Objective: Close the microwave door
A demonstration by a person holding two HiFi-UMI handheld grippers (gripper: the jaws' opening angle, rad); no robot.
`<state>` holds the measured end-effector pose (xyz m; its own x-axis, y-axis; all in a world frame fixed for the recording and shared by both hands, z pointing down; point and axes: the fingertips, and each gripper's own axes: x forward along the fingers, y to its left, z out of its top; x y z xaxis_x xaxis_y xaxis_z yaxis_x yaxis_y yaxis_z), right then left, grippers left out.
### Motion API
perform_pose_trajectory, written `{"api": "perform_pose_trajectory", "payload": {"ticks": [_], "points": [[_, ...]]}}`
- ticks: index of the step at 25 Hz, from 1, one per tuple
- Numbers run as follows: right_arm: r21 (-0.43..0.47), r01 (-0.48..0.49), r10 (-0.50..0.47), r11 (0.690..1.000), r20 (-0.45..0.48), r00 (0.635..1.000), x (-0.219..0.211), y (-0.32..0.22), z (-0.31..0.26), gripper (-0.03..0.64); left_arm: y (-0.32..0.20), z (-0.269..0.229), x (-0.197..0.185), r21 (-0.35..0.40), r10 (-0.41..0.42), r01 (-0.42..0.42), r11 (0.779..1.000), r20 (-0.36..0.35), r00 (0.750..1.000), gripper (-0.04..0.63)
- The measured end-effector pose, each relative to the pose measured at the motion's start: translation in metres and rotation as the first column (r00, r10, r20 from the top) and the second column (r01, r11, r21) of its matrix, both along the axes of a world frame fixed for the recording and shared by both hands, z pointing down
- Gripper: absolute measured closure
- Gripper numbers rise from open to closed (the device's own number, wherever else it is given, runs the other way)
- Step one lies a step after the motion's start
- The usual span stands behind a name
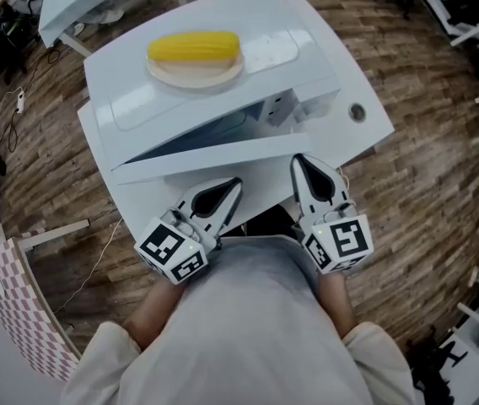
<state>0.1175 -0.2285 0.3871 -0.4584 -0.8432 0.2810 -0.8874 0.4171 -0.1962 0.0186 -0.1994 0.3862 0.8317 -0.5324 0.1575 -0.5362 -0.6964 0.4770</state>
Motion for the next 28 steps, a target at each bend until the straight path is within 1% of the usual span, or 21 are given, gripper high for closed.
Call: {"api": "perform_pose_trajectory", "payload": {"ticks": [8,15,19,28], "points": [[-0.007,0.005,-0.005,1.0,0.007,1.0,0.0,-0.02,0.001,0.592,-0.015,0.0,0.0,-0.01,-0.005,0.005,1.0,0.001,1.0,0.575],[-0.019,0.019,-0.018,1.0,0.007,1.0,-0.002,-0.035,0.002,0.592,-0.027,0.0,0.001,-0.004,-0.011,0.011,1.0,0.002,1.0,0.575],[-0.028,0.027,-0.027,0.999,0.009,1.0,-0.001,-0.044,0.004,0.592,-0.034,0.0,0.001,-0.011,-0.029,0.028,1.0,-0.011,1.0,0.576],[-0.039,0.068,-0.068,0.997,0.01,0.998,-0.001,-0.059,0.006,0.592,-0.046,0.007,0.004,-0.038,-0.062,0.062,0.997,-0.008,0.998,0.576]]}}
